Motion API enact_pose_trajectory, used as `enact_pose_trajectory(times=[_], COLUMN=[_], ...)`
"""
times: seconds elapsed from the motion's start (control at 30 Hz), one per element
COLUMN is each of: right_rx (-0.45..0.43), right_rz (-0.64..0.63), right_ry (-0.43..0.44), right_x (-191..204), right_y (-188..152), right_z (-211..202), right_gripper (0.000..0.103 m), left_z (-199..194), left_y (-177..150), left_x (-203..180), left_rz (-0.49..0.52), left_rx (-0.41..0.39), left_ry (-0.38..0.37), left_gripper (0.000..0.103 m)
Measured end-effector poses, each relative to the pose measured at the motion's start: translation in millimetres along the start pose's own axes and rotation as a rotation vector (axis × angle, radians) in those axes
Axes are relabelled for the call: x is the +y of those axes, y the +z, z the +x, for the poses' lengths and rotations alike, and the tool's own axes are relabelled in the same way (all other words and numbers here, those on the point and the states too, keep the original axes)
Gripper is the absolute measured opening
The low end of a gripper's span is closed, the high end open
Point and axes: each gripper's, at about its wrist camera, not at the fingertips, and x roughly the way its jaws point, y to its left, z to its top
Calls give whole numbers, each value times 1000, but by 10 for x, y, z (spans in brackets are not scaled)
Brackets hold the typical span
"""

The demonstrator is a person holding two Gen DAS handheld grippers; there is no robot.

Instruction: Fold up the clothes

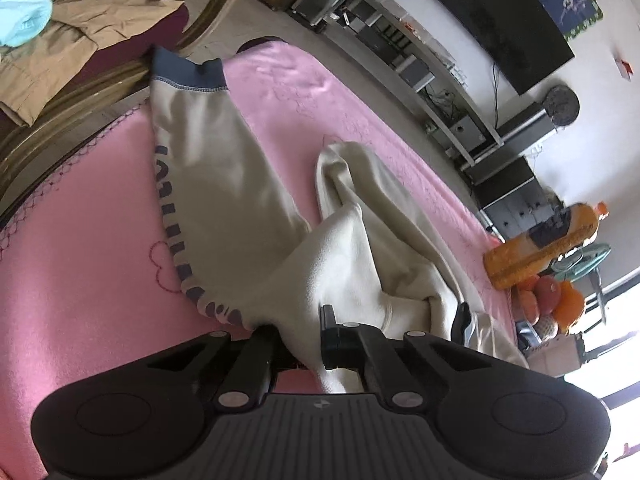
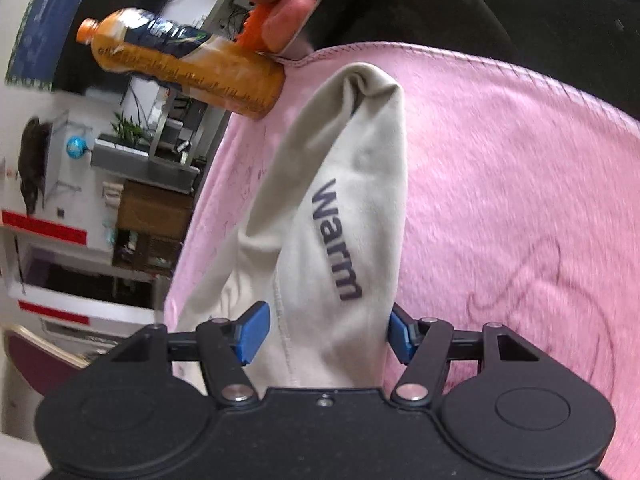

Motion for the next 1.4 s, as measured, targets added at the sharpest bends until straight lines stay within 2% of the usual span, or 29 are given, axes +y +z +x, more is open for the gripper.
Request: enact_pose_trajectory(times=[0.23,0.33,0.37,0.47,0.6,0.73,0.8,0.83,0.87,0.93,1.0,1.03,1.07,1.1,1.13,1.17,1.2,1.27,1.3,1.4], right_rx=[12,34,38,-2,-87,-138,-145,-141,-131,-104,-68,-55,-40,-28,-29,-47,-74,-114,-122,-129], right_rz=[-16,-14,-13,-47,-92,-41,-12,-15,-35,-82,-129,-128,-120,-114,-120,-144,-175,-236,-260,-340], right_ry=[19,42,50,74,131,215,245,230,185,80,-85,-146,-204,-237,-236,-230,-236,-258,-256,-188], right_x=[12,2,1,63,217,288,301,304,302,288,201,147,95,73,96,155,230,375,458,761], right_y=[-135,-226,-259,-358,-424,-418,-382,-367,-356,-345,-381,-400,-413,-418,-418,-418,-422,-475,-494,-546], right_z=[7,-9,-23,-150,-457,-883,-1088,-1150,-1170,-1169,-1002,-931,-866,-828,-835,-873,-924,-1020,-1063,-1154], right_gripper=[60,43,31,5,4,3,3,3,3,4,7,10,13,16,21,30,35,37,37,37], left_z=[29,21,12,-42,-147,-414,-501,-544,-575,-401,-176,-74,-34,-2,-28,-54,-82,-178,-232,-395], left_y=[-4,5,11,36,71,86,81,78,74,24,-64,-116,-158,-197,-218,-240,-262,-304,-337,-435], left_x=[-1,-17,-20,-21,-29,-91,-145,-172,-197,-209,-194,-185,-204,-225,-260,-296,-330,-380,-402,-547], left_rz=[4,13,14,15,6,0,34,51,69,118,166,190,215,239,262,284,306,337,350,459], left_rx=[10,4,1,-10,-17,-12,-14,-15,-14,35,101,132,152,169,164,159,154,141,136,73], left_ry=[6,2,-1,-21,-79,-199,-178,-167,-150,-26,105,165,204,240,251,262,274,310,352,463], left_gripper=[0,0,0,0,0,0,0,0,0,0,3,9,10,21,33,37,39,42,42,43])
